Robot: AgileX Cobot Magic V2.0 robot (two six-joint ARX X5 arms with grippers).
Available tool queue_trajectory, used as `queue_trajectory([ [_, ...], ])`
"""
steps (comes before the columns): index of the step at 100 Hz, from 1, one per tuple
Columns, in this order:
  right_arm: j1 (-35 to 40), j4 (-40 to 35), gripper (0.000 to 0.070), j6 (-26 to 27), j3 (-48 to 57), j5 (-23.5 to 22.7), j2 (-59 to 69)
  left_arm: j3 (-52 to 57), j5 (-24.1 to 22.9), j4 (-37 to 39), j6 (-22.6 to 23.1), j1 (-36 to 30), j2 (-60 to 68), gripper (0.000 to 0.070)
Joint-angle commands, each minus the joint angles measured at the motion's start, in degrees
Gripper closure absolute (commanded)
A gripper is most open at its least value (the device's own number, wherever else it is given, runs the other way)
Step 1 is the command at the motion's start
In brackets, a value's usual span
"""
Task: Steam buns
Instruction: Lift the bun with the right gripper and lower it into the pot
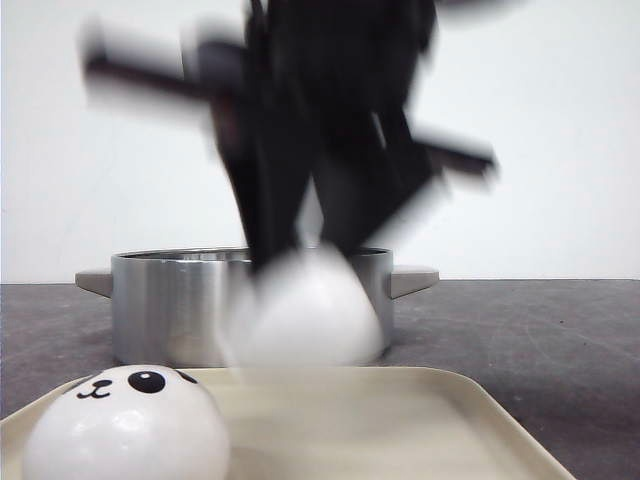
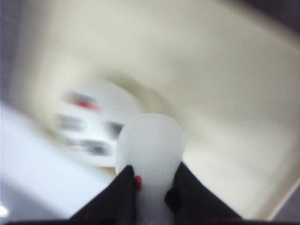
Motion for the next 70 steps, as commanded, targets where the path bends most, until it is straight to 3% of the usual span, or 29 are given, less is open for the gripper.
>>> queue_trajectory([
  [1,0.9,-0.9,0.0690,-2.2,5.3,0.4,-2.3,0.9,-0.2,0.8,0.1,-0.4,0.3,0.0150],
  [27,-2.4,-1.6,0.0693,-10.0,19.8,7.8,-4.3,0.9,-0.2,1.9,0.2,-0.4,0.4,0.0150],
  [46,-11.3,0.7,0.0693,-12.9,20.2,5.9,-0.3,0.9,-0.6,2.0,0.1,-0.4,0.5,0.0150],
  [70,-19.9,3.8,0.0693,-13.9,20.2,-1.8,8.5,0.9,-0.9,2.0,0.1,-0.4,0.6,0.0150],
])
